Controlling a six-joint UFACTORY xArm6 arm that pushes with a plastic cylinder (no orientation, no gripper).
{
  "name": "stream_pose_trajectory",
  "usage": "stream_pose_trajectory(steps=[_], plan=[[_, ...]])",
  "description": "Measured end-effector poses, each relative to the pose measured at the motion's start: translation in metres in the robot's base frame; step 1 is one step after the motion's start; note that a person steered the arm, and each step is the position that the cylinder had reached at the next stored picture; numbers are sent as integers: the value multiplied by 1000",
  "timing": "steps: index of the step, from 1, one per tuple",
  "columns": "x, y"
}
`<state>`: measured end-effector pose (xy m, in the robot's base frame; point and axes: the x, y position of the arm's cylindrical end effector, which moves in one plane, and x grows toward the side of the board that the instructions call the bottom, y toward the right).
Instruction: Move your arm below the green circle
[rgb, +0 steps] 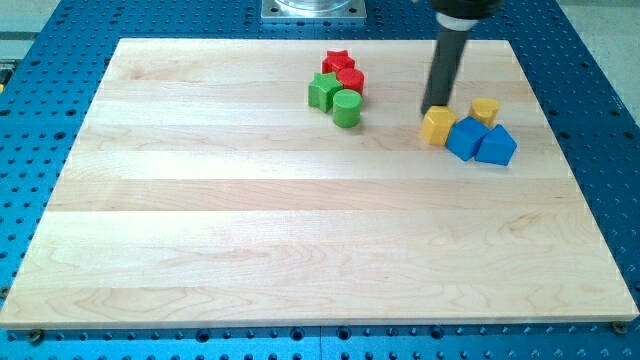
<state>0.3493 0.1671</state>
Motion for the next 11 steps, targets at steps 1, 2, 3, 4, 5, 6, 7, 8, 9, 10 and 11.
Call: stream_pose_trajectory(steps=[1,2,3,4,5,6,7,8,9,10,11], plan=[[-8,-39],[13,-59],[27,-19],[21,-62],[31,-97],[29,-96],[29,-96],[31,-118],[35,-144],[35,-144],[41,-153]])
